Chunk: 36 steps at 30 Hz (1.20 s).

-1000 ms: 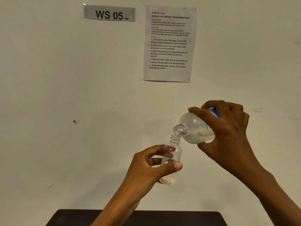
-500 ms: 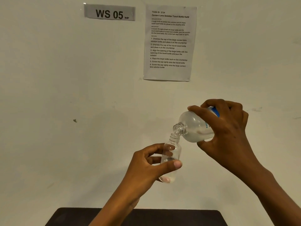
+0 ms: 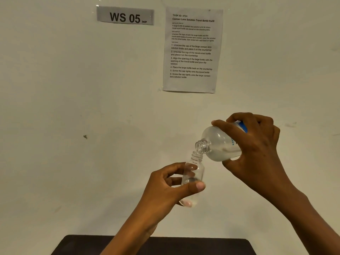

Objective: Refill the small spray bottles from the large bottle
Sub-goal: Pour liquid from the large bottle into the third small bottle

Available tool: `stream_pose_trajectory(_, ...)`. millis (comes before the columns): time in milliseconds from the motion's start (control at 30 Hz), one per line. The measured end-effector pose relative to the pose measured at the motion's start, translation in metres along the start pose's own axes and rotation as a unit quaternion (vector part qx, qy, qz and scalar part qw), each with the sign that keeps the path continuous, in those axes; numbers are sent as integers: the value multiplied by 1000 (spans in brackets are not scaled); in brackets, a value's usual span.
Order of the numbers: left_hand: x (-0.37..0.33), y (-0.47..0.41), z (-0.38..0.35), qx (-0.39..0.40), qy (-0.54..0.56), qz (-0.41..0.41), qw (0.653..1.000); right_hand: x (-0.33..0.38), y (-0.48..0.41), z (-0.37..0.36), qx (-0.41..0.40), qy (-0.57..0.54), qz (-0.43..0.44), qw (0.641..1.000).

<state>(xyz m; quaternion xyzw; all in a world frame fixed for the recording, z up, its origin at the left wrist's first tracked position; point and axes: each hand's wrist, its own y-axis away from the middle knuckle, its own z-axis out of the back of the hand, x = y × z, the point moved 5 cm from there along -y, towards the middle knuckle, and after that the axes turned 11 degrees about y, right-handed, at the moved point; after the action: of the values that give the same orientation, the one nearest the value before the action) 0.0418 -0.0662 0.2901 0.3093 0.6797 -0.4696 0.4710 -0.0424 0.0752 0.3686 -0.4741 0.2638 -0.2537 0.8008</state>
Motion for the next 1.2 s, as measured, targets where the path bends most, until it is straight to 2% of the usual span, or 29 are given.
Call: stream_pose_trajectory(1200, 5, -2, 1, 1, -1, 0, 1000, 0, 1, -1, -1, 7, -3, 1000)
